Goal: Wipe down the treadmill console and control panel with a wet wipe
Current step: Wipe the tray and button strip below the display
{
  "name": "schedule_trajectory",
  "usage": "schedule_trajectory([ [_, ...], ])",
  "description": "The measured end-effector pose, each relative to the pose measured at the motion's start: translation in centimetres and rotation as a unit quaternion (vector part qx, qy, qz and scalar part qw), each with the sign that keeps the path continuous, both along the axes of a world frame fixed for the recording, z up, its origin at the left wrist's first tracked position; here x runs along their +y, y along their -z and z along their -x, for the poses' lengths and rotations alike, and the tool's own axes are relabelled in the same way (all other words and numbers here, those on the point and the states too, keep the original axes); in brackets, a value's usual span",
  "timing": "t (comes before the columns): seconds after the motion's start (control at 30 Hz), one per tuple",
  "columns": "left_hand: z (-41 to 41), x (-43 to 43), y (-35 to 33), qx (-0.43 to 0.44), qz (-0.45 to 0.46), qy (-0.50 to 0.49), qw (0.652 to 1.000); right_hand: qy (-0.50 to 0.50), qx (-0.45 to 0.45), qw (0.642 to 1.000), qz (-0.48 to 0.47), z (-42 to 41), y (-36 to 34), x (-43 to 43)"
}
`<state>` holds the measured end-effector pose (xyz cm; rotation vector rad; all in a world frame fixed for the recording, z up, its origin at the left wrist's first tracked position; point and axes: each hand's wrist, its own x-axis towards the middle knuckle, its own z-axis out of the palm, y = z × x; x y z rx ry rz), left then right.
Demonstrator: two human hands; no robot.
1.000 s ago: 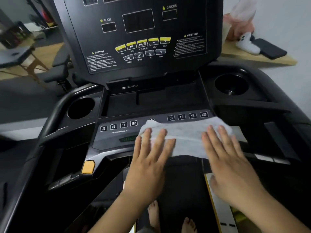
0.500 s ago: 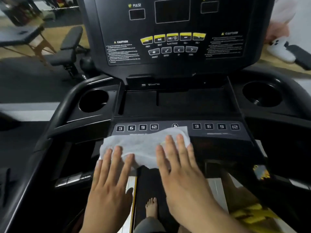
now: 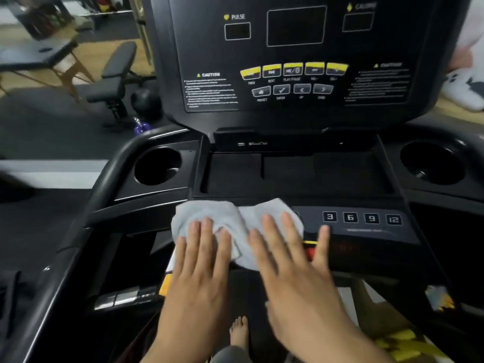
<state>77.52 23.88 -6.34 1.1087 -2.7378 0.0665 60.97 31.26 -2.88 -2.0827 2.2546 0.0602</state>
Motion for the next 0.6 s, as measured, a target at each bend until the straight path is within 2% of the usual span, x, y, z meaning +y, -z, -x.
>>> schedule_trajectory([
  [0.13,7.8,0.7,-3.6,-0.081,-0.041,0.108,0.990,0.166,0.009,0.984,-0.056,5.2,0.2,4.4],
  [0.27,14.3,2.8,-5.3,-0.202,-0.061,0.279,0.937,0.286,0.013,0.955,-0.081,8.3,0.6,9.2],
  [0.33,16.0,3.8,-5.5,-0.190,-0.067,0.321,0.925,0.332,-0.006,0.938,-0.102,8.9,0.8,10.8],
  [0.47,15.6,3.3,-5.2,-0.163,-0.077,0.321,0.930,0.342,-0.012,0.937,-0.070,9.1,0.0,10.4],
  [0.6,12.1,0.2,-5.7,-0.134,-0.090,0.263,0.951,0.276,-0.060,0.959,-0.023,8.3,-1.3,7.1],
])
